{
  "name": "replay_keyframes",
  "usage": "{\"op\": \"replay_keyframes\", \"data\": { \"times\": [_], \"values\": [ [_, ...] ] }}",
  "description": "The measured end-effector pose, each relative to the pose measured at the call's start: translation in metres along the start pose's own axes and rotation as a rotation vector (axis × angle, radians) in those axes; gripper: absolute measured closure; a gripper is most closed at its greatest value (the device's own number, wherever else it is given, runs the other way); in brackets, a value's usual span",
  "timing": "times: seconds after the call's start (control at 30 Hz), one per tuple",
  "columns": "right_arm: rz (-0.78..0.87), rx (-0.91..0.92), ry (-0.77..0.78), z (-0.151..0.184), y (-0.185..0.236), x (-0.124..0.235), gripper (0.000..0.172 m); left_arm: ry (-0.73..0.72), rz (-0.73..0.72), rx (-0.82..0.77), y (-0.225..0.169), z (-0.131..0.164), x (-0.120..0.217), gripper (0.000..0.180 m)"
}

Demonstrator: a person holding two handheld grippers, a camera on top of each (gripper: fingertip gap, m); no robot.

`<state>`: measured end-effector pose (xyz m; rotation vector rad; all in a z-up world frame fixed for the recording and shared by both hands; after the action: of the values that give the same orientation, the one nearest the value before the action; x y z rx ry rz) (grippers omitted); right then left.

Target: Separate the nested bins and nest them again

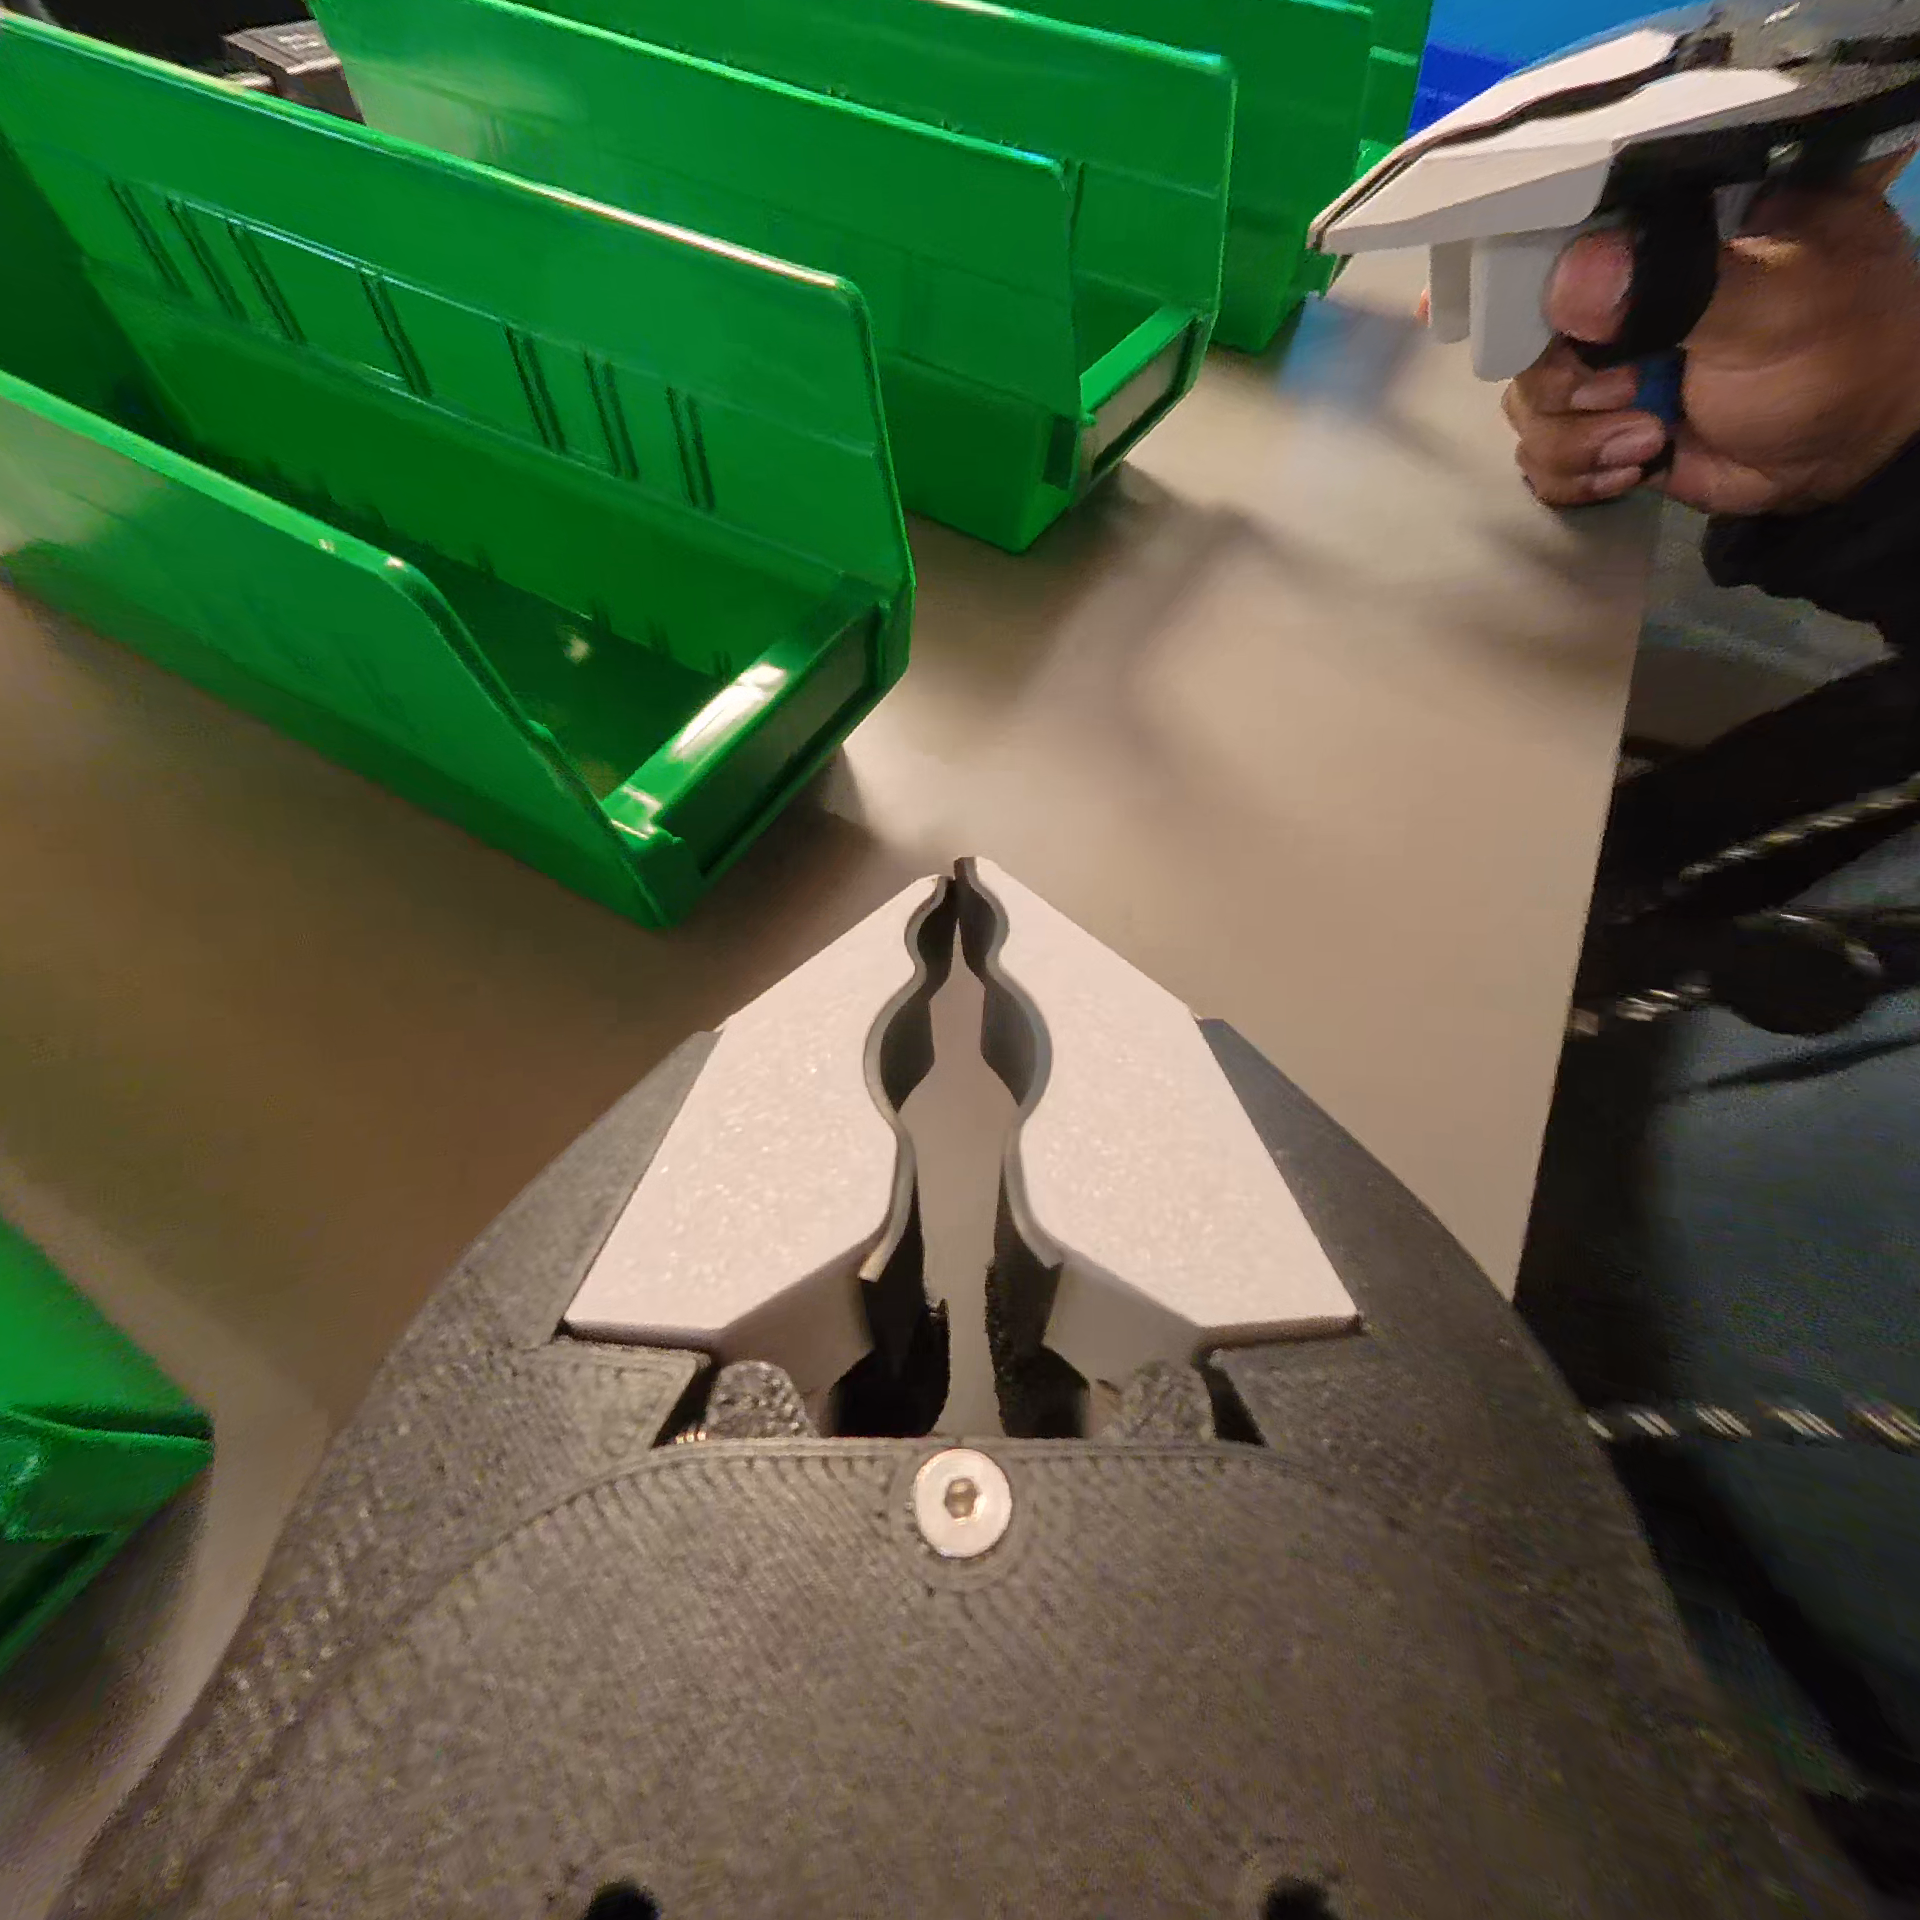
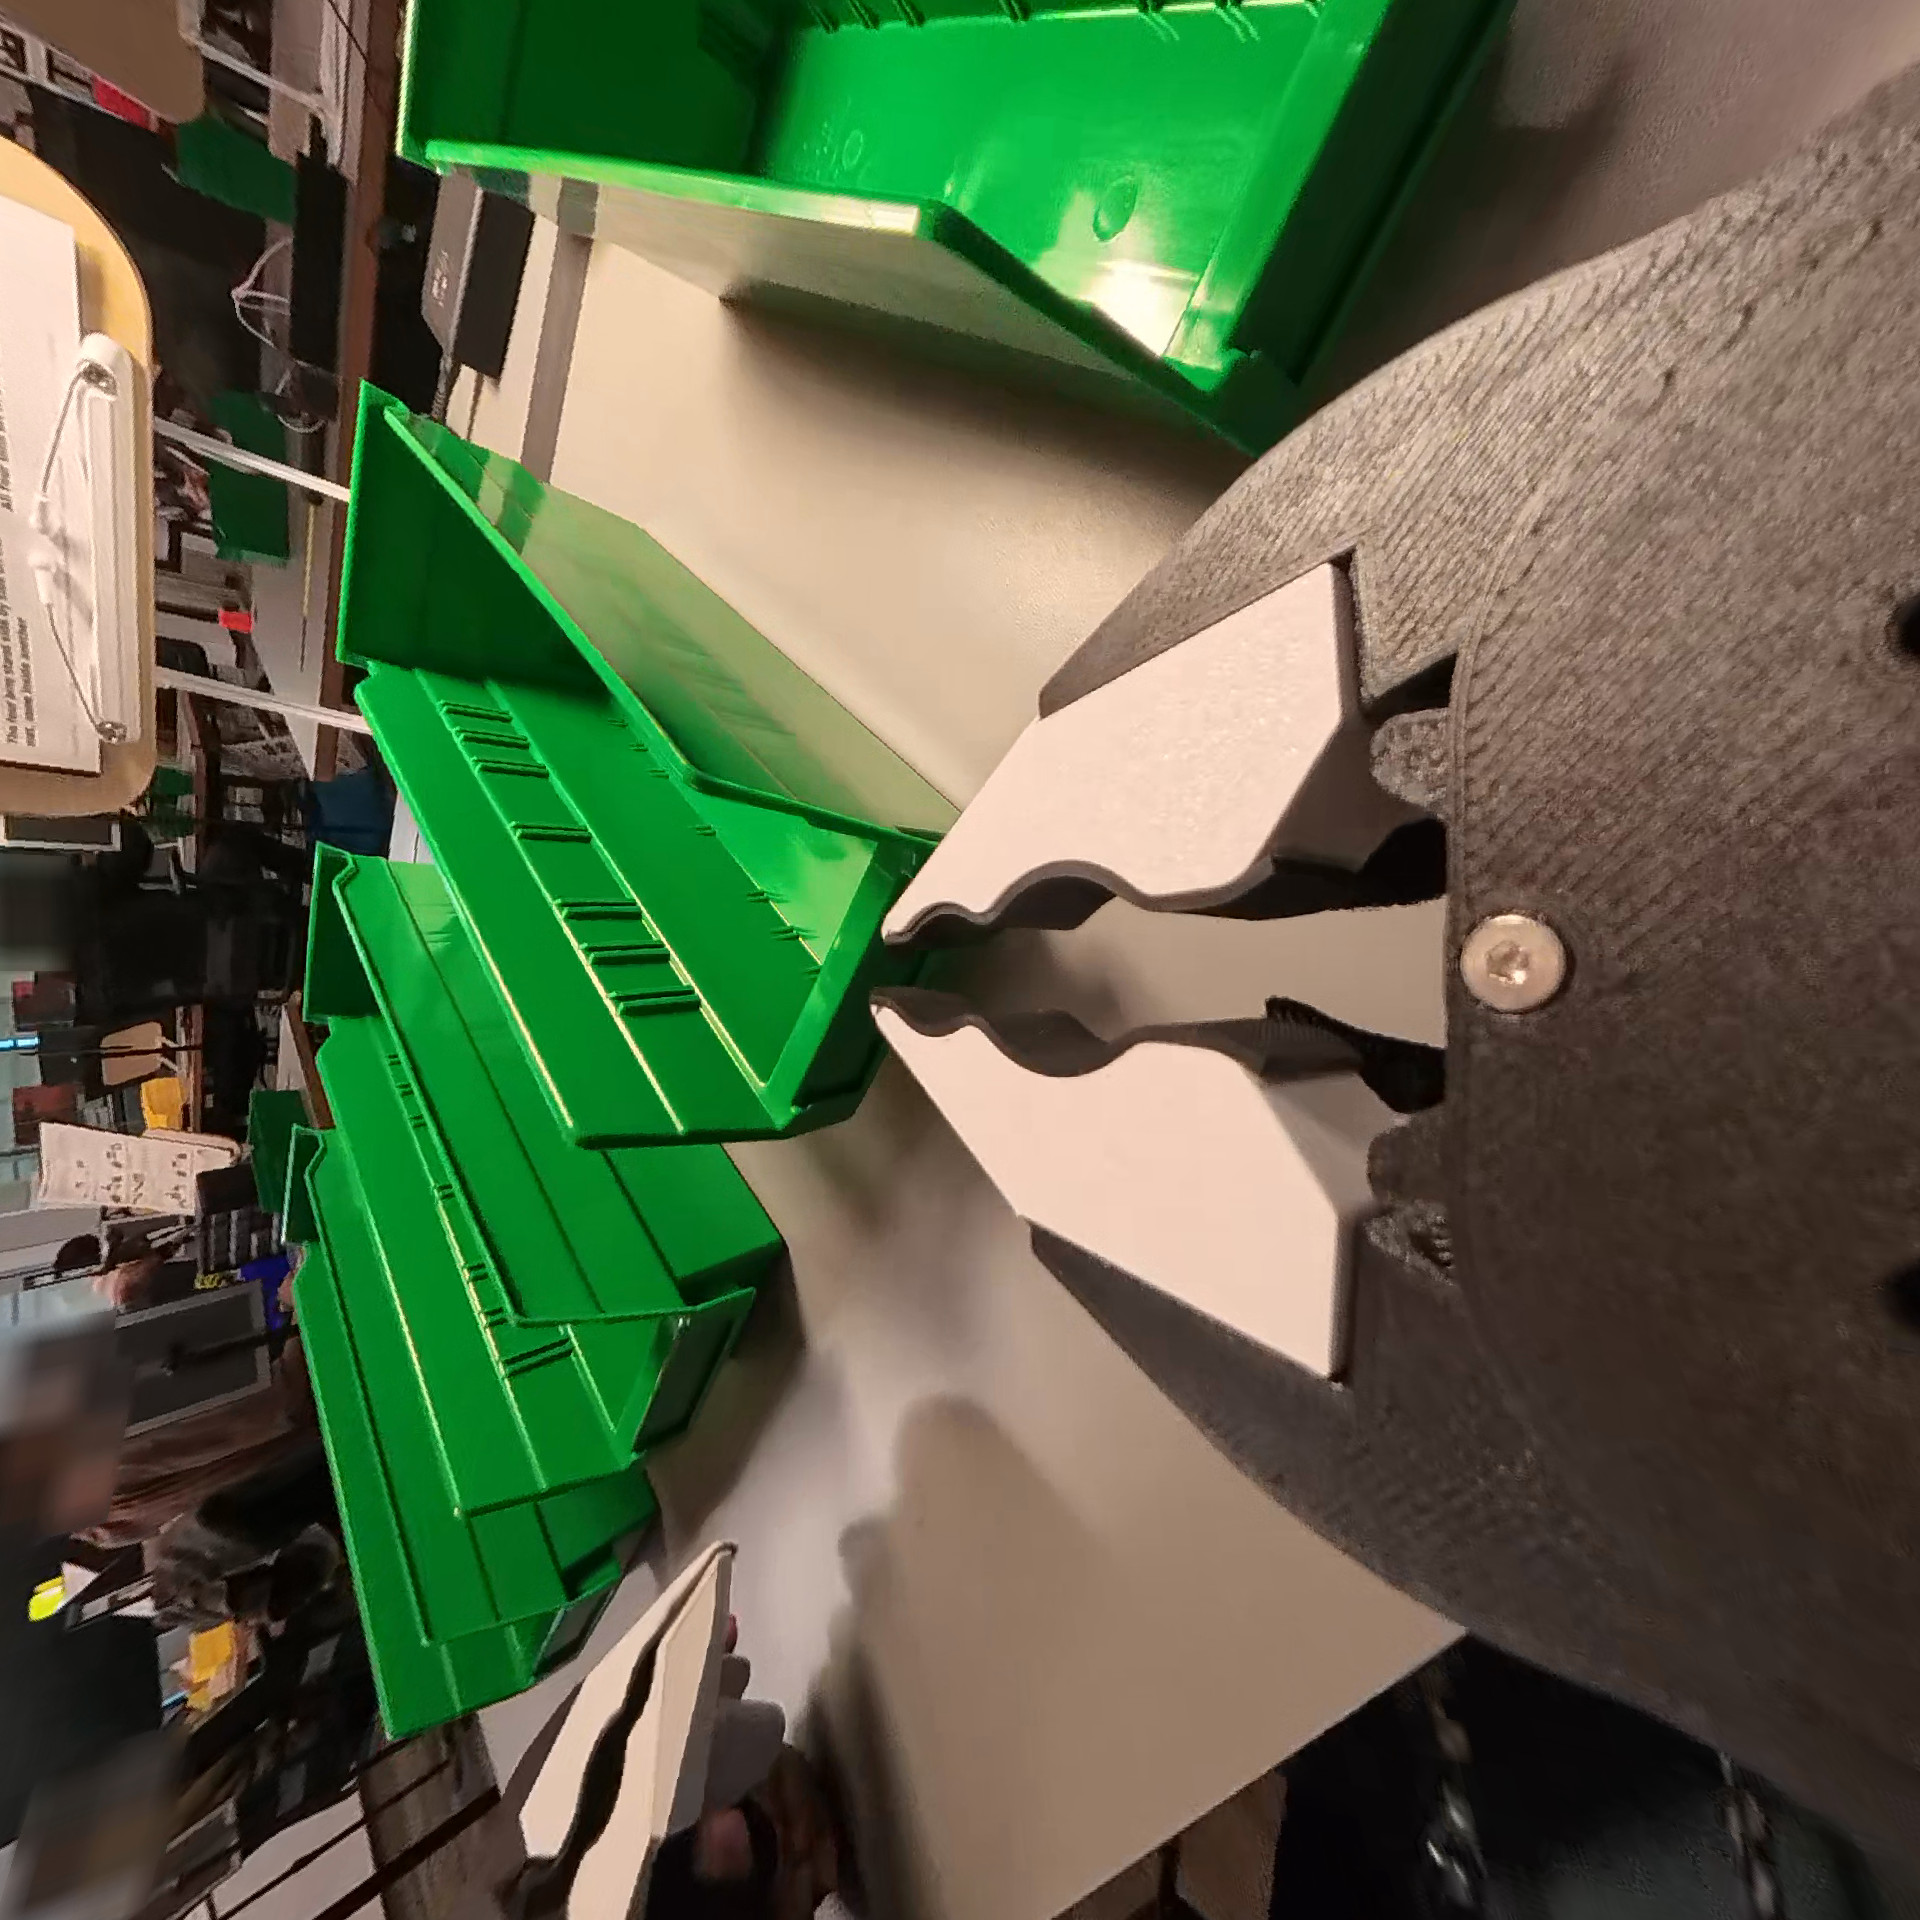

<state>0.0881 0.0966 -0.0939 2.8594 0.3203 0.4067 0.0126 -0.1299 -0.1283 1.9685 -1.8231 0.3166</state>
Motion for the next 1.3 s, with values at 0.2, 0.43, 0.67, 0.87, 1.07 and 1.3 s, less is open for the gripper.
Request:
{"op": "replay_keyframes", "data": {
  "times": [0.2, 0.43, 0.67, 0.87, 1.07, 1.3],
  "values": [
    [-0.002, -0.001, -0.043, -0.005, 0.0, 0.005, 0.165, 0.15, 0.033, -0.141, -0.017, 0.015, -0.015, 0.18],
    [-0.015, -0.016, -0.039, -0.005, 0.0, 0.005, 0.165, -0.031, 0.094, -0.153, -0.034, -0.028, -0.039, 0.178],
    [0.032, -0.063, 0.095, 0.0, -0.018, 0.006, 0.117, 0.005, 0.126, -0.125, -0.036, -0.03, -0.055, 0.166],
    [0.229, 0.019, 0.092, -0.082, -0.048, 0.034, 0.073, -0.086, 0.135, 0.039, -0.02, -0.037, -0.046, 0.167],
    [0.39, -0.06, 0.341, -0.121, -0.129, 0.018, 0.03, -0.124, 0.152, 0.087, -0.019, -0.041, -0.042, 0.167],
    [0.425, -0.193, 0.705, -0.09, -0.179, -0.025, 0.014, -0.247, 0.25, 0.225, -0.027, -0.051, -0.027, 0.167]
  ]
}}
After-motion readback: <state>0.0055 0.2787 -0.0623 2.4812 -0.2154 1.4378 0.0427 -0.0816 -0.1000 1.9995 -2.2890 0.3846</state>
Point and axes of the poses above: each gripper's, where its closed fingertips meet, x back along the fingers, z out of its underside, y = z × x across the jaws, the point moved 1 cm from there along x, back along the fingers, and after that the axes turned 13 degrees about -x, right-handed, at the moved point
